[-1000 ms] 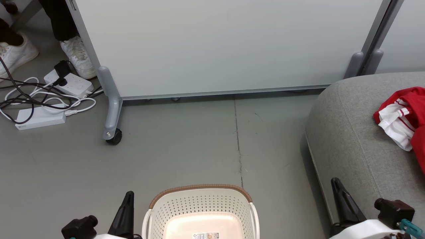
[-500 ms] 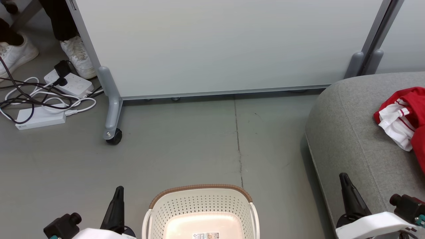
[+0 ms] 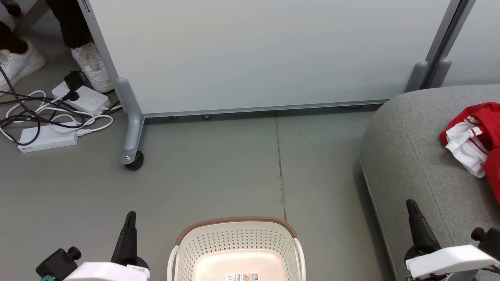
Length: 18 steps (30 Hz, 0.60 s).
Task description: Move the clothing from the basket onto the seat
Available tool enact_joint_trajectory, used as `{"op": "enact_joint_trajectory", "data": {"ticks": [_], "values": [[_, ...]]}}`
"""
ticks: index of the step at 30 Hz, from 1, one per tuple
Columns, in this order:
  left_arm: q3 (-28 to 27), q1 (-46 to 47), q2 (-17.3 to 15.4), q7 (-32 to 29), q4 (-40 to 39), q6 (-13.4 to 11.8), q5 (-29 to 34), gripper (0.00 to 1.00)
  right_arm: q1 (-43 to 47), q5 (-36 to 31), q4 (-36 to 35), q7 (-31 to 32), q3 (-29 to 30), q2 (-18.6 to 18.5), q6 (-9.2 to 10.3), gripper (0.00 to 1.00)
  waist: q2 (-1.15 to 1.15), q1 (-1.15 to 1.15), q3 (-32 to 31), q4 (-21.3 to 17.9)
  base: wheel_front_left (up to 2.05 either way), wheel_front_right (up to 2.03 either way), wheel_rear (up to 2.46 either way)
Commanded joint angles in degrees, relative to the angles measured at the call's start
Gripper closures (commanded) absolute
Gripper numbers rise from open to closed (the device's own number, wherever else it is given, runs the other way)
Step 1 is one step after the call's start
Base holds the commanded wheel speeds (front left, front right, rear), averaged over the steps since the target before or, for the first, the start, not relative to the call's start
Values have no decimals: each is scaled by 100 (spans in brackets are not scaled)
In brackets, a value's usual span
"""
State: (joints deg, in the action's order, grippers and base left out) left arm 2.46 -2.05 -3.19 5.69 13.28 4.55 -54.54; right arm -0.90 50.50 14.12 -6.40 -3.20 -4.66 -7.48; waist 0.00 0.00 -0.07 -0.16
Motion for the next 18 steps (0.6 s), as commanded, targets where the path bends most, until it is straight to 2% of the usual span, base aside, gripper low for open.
{"op": "enact_joint_trajectory", "data": {"ticks": [1,18], "values": [[-68,141,-55,-38,-102,47,-204,100,-146,233,-78,49,37,-67,-2,100,0,0,0,0,0,0,0],[-270,218,-81,-316,-237,81,-1255,100,-198,1456,-141,298,130,-110,-2,100,0,0,1,4,0,0,0]]}}
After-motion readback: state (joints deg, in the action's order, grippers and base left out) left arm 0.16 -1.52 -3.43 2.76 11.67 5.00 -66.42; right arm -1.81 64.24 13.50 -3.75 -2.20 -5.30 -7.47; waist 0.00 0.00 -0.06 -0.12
